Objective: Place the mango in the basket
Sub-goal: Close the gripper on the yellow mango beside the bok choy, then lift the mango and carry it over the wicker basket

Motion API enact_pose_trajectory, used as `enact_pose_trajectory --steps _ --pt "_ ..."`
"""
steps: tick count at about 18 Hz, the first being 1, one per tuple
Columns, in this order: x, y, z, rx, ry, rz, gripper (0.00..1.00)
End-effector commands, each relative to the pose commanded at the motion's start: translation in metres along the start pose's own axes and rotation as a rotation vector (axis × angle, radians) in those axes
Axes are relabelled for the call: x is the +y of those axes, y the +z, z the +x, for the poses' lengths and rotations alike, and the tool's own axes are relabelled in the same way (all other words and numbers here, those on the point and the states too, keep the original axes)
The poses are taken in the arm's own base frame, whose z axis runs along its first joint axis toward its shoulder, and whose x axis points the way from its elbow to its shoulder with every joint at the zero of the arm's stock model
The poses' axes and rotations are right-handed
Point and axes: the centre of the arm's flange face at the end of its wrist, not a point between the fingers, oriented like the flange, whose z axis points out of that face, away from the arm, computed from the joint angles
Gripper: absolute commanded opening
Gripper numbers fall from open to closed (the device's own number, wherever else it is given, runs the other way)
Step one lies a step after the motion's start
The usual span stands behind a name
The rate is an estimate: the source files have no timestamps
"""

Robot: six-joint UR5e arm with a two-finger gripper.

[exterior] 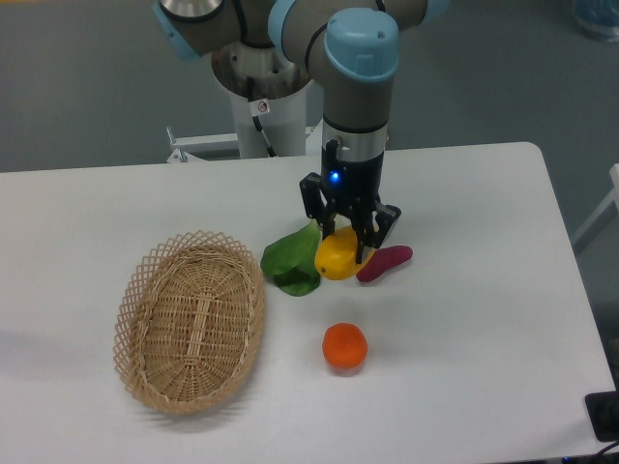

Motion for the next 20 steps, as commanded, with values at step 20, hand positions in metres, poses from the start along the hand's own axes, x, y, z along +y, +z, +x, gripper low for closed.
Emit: enact_pose_trajectory --steps 20 --pt "-0.087 0.025 0.073 0.030 -0.212 0.057 0.50"
